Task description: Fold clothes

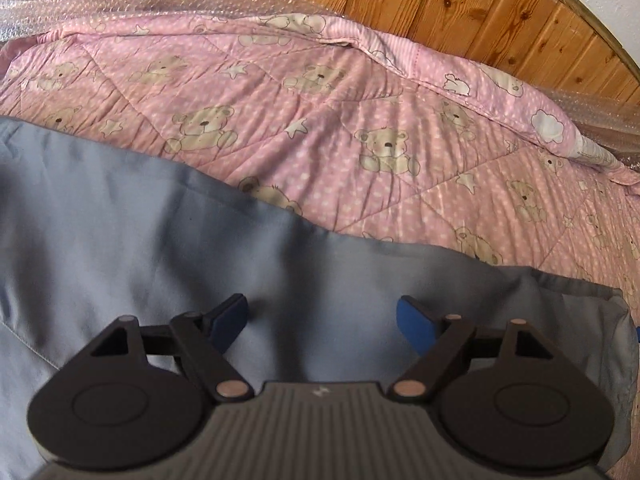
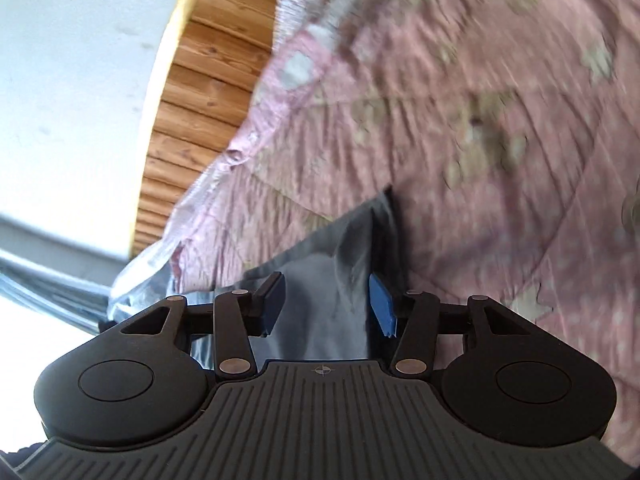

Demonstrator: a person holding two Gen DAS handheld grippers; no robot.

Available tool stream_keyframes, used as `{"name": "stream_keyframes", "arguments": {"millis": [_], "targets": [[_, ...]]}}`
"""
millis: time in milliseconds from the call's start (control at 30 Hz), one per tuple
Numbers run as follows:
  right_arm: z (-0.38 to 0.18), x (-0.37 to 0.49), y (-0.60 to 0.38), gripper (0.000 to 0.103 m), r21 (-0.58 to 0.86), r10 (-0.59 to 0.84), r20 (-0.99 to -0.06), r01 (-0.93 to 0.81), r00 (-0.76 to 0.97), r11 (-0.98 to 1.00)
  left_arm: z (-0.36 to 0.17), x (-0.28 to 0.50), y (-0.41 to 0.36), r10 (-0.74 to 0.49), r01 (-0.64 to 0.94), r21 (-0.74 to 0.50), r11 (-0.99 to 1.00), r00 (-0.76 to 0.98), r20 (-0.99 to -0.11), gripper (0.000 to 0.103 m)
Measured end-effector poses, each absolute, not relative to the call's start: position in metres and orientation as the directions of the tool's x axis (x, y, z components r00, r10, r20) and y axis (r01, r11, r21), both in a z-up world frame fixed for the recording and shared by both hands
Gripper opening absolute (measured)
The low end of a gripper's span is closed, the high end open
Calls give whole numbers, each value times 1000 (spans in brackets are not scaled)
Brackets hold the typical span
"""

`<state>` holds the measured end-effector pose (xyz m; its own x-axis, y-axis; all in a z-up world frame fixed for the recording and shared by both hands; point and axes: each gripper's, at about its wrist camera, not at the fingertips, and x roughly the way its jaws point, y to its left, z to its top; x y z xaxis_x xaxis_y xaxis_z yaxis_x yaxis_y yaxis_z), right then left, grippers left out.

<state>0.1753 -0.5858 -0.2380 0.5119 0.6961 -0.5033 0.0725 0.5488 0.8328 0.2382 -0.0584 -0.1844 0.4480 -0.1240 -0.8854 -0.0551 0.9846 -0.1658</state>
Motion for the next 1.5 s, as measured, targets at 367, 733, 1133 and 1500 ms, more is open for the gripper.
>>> {"name": "stream_keyframes", "arguments": {"millis": [367, 733, 1133, 1500], "targets": [[-243, 175, -585, 52, 847, 754, -463, -19, 467, 531, -205, 254, -78, -30, -53, -57, 997, 405, -914, 99], [-285, 181, -606, 0, 907, 585, -410, 245, 700, 343, -206, 258, -81, -34, -31, -50, 998, 388, -921, 102], [-230, 168, -605, 5, 745, 387, -550, 227, 740, 627, -191, 250, -69, -84, -105, -143, 984, 434, -897, 82], [-228, 75, -530, 0, 564, 466, -723, 45, 509, 825, -190, 143, -92, -193, -8, -219, 976, 438, -878, 87]]}}
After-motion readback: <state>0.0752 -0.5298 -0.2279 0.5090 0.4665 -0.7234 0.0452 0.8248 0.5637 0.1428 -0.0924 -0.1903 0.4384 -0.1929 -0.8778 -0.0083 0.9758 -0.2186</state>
